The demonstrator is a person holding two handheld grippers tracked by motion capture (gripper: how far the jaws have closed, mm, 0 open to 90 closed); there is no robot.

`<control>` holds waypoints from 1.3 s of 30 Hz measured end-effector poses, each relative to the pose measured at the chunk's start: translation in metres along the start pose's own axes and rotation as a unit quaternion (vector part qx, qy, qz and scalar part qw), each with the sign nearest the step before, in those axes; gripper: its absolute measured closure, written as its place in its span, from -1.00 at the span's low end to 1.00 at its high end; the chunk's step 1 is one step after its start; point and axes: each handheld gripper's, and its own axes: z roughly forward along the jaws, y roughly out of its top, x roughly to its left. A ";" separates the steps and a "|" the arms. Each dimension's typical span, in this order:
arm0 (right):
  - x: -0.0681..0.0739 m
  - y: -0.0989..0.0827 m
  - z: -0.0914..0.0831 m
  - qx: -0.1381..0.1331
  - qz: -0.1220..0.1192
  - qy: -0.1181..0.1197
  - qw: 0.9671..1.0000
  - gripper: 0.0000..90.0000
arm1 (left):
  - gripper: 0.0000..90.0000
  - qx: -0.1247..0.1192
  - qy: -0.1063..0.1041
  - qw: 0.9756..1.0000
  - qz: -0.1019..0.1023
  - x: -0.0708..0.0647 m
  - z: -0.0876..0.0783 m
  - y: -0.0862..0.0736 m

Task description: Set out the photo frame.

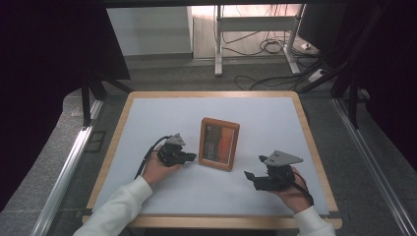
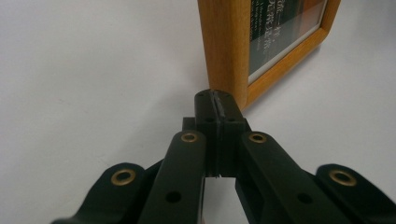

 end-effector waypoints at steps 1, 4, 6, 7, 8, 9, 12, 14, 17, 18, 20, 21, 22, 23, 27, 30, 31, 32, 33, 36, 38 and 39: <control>0.000 -0.001 0.000 0.002 0.001 -0.001 1.000 -0.48 | 1.00 0.003 0.000 1.000 0.004 0.000 0.000 0.000; 0.000 -0.002 0.000 0.002 0.001 -0.003 1.000 -0.48 | 1.00 -0.001 -0.004 1.000 0.002 -0.002 0.001 0.001; 0.000 -0.002 -0.001 0.003 0.003 -0.004 1.000 -0.48 | 1.00 -0.001 -0.006 1.000 0.004 -0.003 0.002 0.001; 0.000 -0.003 -0.001 0.002 0.003 -0.006 1.000 -0.48 | 1.00 0.003 -0.001 1.000 0.012 -0.003 0.003 0.002; -0.001 -0.003 -0.001 0.001 0.003 -0.006 1.000 -0.48 | 1.00 0.000 -0.001 1.000 0.006 -0.004 0.003 0.002; -0.001 -0.003 -0.001 0.002 0.004 -0.007 1.000 -0.48 | 1.00 0.001 -0.002 1.000 0.007 -0.003 0.003 0.002; -0.001 -0.004 -0.001 0.004 0.003 -0.007 1.000 -0.48 | 1.00 -0.002 0.001 1.000 0.003 -0.002 0.004 0.003; 0.000 -0.004 0.000 0.005 0.003 -0.008 1.000 -0.48 | 1.00 0.003 0.005 1.000 0.008 -0.001 0.006 0.005; 0.000 -0.004 0.000 0.007 0.002 -0.008 1.000 -0.48 | 1.00 -0.001 0.004 1.000 0.001 0.001 0.008 0.006; 0.000 -0.004 0.001 0.008 0.002 -0.008 1.000 -0.48 | 1.00 -0.001 0.003 1.000 -0.001 0.001 0.008 0.007; 0.000 -0.005 0.001 0.009 0.002 -0.008 1.000 -0.48 | 1.00 -0.001 0.001 1.000 -0.001 0.001 0.009 0.007; 0.000 -0.005 0.002 0.010 0.002 -0.008 1.000 -0.48 | 1.00 0.000 0.001 1.000 0.001 0.000 0.009 0.007; 0.000 -0.005 0.002 0.010 0.001 -0.008 1.000 -0.48 | 1.00 0.004 0.001 1.000 0.006 0.000 0.009 0.007; 0.000 -0.005 0.002 0.010 0.000 -0.009 1.000 -0.48 | 1.00 0.004 -0.001 1.000 0.005 -0.001 0.009 0.007; 0.001 -0.005 0.002 0.011 0.000 -0.007 1.000 -0.48 | 1.00 0.009 -0.001 1.000 0.010 -0.004 0.011 0.006; 0.001 -0.005 0.002 0.010 -0.001 -0.007 1.000 -0.48 | 1.00 0.008 -0.004 1.000 0.010 -0.005 0.011 0.006; 0.000 -0.005 0.002 0.010 -0.001 -0.007 1.000 -0.48 | 1.00 0.007 -0.004 1.000 0.011 -0.005 0.011 0.006; 0.000 -0.005 0.002 0.010 -0.001 -0.007 1.000 -0.48 | 1.00 0.009 -0.005 1.000 0.011 -0.006 0.011 0.006; -0.001 -0.005 0.002 0.010 0.000 -0.007 1.000 -0.48 | 1.00 0.010 -0.005 1.000 0.012 -0.006 0.011 0.006; -0.001 -0.005 0.002 0.011 0.001 -0.007 1.000 -0.48 | 1.00 0.010 -0.006 1.000 0.014 -0.007 0.012 0.005; -0.001 -0.005 0.002 0.011 0.001 -0.007 1.000 -0.48 | 1.00 0.010 -0.007 1.000 0.015 -0.009 0.012 0.005; -0.001 -0.005 0.002 0.011 0.001 -0.006 1.000 -0.48 | 1.00 0.010 -0.007 1.000 0.017 -0.010 0.012 0.005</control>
